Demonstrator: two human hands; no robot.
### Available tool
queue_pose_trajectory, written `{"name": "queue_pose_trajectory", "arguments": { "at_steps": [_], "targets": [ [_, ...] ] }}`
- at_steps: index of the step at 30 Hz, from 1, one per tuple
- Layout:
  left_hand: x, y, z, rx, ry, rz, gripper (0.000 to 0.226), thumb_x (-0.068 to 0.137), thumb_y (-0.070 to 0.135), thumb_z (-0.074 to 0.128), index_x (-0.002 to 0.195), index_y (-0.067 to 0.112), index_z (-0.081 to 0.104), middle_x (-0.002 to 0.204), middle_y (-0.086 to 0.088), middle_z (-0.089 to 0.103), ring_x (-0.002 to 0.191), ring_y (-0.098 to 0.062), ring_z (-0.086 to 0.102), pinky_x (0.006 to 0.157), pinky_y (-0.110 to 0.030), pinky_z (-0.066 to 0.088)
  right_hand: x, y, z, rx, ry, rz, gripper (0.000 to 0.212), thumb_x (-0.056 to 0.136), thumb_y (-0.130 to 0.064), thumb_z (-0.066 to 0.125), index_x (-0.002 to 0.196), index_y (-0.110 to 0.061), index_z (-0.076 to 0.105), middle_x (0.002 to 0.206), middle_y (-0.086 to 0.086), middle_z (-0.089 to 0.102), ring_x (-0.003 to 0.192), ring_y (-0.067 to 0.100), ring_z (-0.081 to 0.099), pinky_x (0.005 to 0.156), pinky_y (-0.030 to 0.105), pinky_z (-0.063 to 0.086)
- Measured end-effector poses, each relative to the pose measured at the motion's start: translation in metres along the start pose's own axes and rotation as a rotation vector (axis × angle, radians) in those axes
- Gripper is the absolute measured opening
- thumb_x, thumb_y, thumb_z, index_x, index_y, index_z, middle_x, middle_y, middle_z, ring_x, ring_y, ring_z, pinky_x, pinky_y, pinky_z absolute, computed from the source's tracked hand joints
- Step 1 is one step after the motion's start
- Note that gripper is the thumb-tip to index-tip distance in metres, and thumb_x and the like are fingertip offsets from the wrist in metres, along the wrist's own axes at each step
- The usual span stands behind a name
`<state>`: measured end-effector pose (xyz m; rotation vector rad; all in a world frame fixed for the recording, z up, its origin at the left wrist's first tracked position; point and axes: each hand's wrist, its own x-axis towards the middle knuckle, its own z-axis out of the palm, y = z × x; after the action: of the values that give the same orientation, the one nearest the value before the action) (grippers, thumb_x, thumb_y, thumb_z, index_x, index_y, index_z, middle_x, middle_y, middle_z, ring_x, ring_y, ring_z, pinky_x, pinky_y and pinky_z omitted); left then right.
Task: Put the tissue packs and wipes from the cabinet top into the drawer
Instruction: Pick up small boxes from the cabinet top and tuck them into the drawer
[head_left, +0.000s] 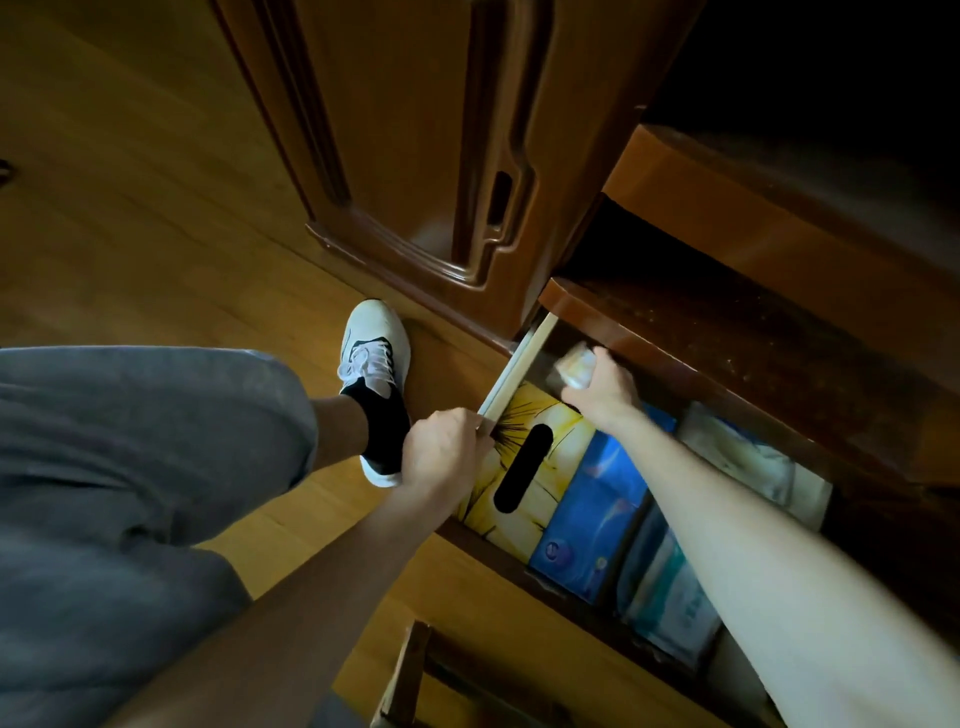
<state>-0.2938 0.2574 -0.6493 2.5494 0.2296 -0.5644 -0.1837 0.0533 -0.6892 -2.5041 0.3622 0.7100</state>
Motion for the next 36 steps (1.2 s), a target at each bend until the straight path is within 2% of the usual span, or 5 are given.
{"name": "queue_pose_trajectory", "arguments": {
  "at_steps": [5, 10, 16, 30, 36],
  "targets": [
    [0.015, 0.000, -0.004, 0.049, -0.033, -0.027, 0.029, 0.092, 0.037, 0.069, 0.111, 0.017, 0.075, 0.094, -0.002, 0.072, 0.079, -0.027, 0.066, 0.062, -0.033, 0.050, 0.027, -0.005, 0.014, 0.025, -0.137, 0.008, 0.085, 0.086, -0.010, 0.076, 0.157, -0.010, 0.027, 0.154, 0.019, 0.044, 0.138, 0.036, 0.046, 0.111, 0.045, 0.041],
    [0.021, -0.004, 0.000, 0.028, -0.055, -0.035, 0.031, 0.087, 0.038, 0.075, 0.110, 0.018, 0.077, 0.091, -0.002, 0.073, 0.079, -0.025, 0.067, 0.063, -0.033, 0.051, 0.031, 0.003, 0.005, 0.497, -0.437, 0.178, 0.120, 0.065, -0.034, 0.072, 0.163, -0.023, 0.003, 0.172, 0.003, 0.002, 0.156, 0.027, 0.009, 0.122, 0.048, 0.017],
    [0.021, -0.004, 0.000, 0.051, -0.024, -0.023, 0.037, 0.088, 0.042, 0.074, 0.117, 0.019, 0.075, 0.090, -0.001, 0.073, 0.076, -0.024, 0.066, 0.059, -0.029, 0.043, 0.039, 0.004, 0.024, 0.629, -0.228, 0.252, 0.071, 0.103, -0.014, 0.049, 0.163, -0.016, 0.012, 0.168, 0.013, 0.020, 0.152, 0.032, 0.026, 0.123, 0.051, 0.027],
    [0.015, 0.001, -0.006, 0.043, -0.037, -0.026, 0.030, 0.085, 0.038, 0.078, 0.104, 0.015, 0.076, 0.088, -0.002, 0.072, 0.076, -0.023, 0.067, 0.063, -0.033, 0.055, -0.014, -0.016, 0.006, 0.415, -0.137, 0.151, 0.079, 0.099, -0.032, 0.059, 0.162, -0.022, 0.012, 0.166, 0.010, 0.023, 0.147, 0.033, 0.034, 0.112, 0.048, 0.037],
    [-0.007, 0.015, -0.003, 0.163, 0.011, 0.049, 0.022, 0.100, 0.028, 0.053, 0.109, 0.015, 0.068, 0.104, -0.006, 0.067, 0.088, -0.028, 0.065, 0.069, -0.040, 0.057, -0.097, 0.023, -0.029, 0.403, -0.151, -0.044, 0.065, 0.098, -0.032, 0.064, 0.155, -0.020, 0.036, 0.155, 0.010, 0.046, 0.129, 0.022, 0.054, 0.093, 0.025, 0.044]
  ]
}}
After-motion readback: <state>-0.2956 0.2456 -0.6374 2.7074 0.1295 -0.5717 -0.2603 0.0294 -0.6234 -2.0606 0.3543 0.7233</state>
